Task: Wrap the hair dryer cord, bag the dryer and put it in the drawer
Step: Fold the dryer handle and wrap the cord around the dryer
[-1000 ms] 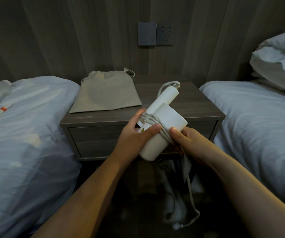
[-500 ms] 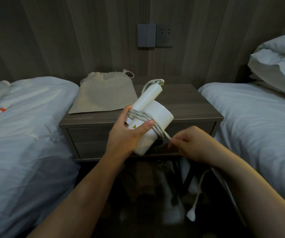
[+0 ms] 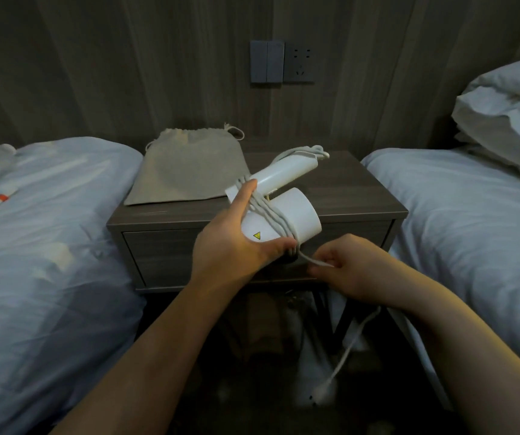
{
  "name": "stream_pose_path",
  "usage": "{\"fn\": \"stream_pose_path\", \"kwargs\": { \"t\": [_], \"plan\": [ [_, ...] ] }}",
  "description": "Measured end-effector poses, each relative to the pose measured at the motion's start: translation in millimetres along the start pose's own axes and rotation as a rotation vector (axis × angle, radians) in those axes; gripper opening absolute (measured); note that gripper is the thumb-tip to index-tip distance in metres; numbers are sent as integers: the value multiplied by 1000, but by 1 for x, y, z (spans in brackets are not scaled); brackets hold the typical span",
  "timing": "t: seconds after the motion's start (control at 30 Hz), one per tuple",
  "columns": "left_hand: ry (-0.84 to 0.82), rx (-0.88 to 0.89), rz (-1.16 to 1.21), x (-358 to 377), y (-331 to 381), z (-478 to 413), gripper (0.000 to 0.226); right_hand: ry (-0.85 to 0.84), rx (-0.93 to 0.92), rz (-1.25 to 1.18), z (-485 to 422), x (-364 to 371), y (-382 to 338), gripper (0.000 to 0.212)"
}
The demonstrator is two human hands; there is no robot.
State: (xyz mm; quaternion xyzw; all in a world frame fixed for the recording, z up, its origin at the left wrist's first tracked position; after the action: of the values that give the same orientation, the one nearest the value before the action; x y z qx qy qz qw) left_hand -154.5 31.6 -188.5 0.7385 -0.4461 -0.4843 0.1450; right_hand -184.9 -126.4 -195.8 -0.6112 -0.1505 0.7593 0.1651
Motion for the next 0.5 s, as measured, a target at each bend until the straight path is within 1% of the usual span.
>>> {"fn": "stream_pose_path", "kwargs": {
  "t": [0.1,0.17,0.23,0.27,0.33,0.4,0.43,0.5],
  "plan": [
    [-61,106,-237,-3,5,-2,105,4,-82,26,12,-13,-5,17],
    [-96,150,-350,-3,5,-1,104,-12,-149,6,22,-23,-7,12],
    [-122,187,-412,-1,4,0,104,25,-211,-4,28,-34,-8,15],
    [-134,218,-430,2,6,1,104,80,-221,-10,28,-39,-7,17],
    [-185,279,-443,10,9,3,104,242,-215,-41,28,-49,-6,15],
    [-259,309,-417,20,12,6,104,405,-186,-80,30,-57,-6,6],
    [-294,309,-403,24,13,7,104,480,-166,-93,32,-61,-4,8],
    [-366,295,-393,30,12,9,102,613,-107,-75,35,-69,2,29]
  ]
}}
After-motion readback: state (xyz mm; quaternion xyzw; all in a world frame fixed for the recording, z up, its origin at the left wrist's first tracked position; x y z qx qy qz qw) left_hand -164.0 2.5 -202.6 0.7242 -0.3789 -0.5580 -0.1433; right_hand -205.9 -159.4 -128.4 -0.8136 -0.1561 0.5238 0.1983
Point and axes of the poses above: each hand's wrist, its own z-axis away from the middle knuckle, its own x-axis out of the palm, y = z × x, the point moved 8 cm from there along -z, towards the middle knuckle, and after that the axes turned 15 degrees about x, right-handed, at the moved point
